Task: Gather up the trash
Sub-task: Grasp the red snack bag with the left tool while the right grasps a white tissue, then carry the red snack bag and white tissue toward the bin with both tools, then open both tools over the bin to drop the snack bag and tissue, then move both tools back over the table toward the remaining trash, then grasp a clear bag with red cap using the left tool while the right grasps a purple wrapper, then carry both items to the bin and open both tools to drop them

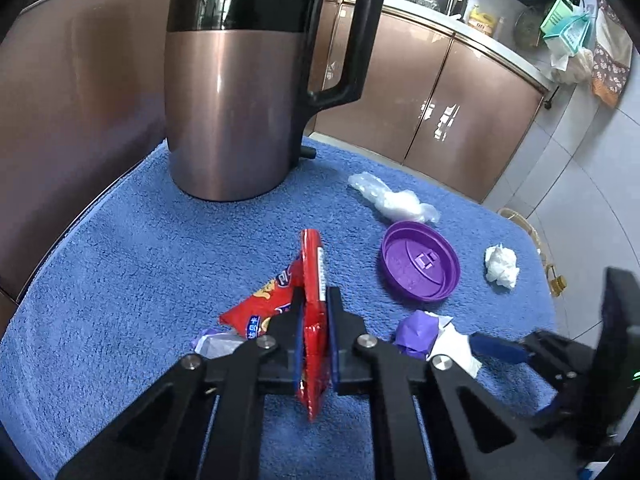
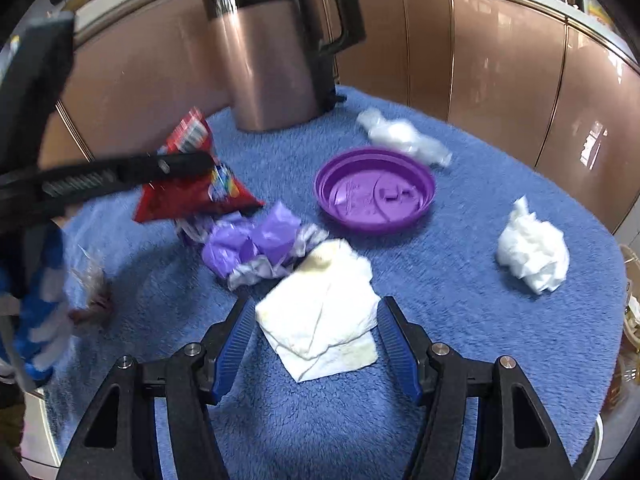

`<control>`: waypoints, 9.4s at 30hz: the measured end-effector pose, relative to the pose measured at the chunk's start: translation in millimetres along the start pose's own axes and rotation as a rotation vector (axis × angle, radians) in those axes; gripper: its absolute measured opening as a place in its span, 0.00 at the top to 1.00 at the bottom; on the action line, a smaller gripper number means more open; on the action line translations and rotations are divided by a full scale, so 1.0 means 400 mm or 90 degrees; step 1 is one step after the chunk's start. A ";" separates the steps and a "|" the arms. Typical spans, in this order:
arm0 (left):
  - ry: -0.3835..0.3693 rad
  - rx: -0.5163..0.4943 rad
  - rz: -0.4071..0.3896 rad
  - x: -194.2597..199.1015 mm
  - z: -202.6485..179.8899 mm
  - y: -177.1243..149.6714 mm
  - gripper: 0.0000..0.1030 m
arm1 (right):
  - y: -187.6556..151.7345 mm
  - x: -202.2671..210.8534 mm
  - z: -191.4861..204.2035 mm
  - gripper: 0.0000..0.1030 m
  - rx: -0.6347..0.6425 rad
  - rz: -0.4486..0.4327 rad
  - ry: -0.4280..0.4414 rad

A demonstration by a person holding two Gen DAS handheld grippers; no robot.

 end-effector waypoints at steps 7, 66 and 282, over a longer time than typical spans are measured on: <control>-0.005 0.007 -0.033 0.081 0.007 0.000 0.92 | -0.019 0.039 0.005 0.88 0.002 -0.021 -0.025; -0.154 -0.249 -0.032 0.279 -0.647 -0.318 0.92 | -0.469 0.763 -0.236 0.92 -0.267 -0.260 -0.278; -0.281 -0.341 0.060 0.244 -0.871 -0.527 0.92 | -0.715 0.742 -0.308 0.70 -0.410 -0.191 -0.345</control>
Point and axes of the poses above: each gripper's, at about its wrist camera, not at the fingertips, and x roughly against the way its jaws point, z to its left, y to its top, the point moved 5 cm from there along -x, roughly the way its jaws point, and after that the axes turned 13 degrees about x, right-handed, at the moved point
